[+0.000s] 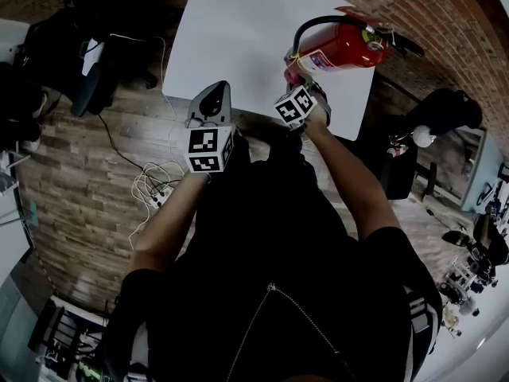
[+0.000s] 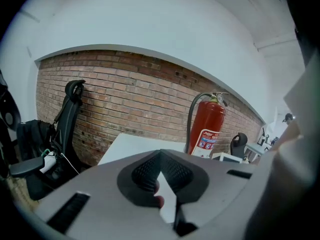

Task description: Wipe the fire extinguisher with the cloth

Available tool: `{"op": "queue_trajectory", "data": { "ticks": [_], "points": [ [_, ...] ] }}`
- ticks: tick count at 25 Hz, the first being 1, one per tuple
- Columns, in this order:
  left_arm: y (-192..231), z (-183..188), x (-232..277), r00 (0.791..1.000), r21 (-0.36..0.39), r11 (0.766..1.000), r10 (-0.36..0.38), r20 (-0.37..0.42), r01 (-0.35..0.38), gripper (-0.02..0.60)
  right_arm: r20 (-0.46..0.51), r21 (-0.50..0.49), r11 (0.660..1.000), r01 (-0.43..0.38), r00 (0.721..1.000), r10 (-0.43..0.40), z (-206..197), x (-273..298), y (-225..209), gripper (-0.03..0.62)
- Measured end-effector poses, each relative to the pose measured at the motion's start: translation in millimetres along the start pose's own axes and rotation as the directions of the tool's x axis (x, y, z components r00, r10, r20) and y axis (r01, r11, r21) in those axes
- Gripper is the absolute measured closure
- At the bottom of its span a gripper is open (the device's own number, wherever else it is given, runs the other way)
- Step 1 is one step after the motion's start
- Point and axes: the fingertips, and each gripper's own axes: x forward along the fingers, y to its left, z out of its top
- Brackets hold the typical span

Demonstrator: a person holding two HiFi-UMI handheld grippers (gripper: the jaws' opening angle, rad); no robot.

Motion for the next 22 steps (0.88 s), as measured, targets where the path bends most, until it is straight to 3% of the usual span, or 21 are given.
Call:
{"op": "queue_trajectory", "data": {
  "ticks": [11, 22],
  "points": [
    [26.0, -9.5, -4.7, 0.998, -0.023, 0.998, 0.063, -0.026, -0.064, 0.574, -0.096, 0.037, 0.996, 0.086, 0.992, -0.082, -2.6, 65.7, 8.1, 0.470],
    [29.7, -9.4, -4.7, 0.997, -0.041, 0.997, 0.071, -0.016, -0.072, 0.574, -0.084, 0.091, 0.991, 0.094, 0.993, -0.086, 5.0, 54.9, 0.0, 0.470]
  ]
}}
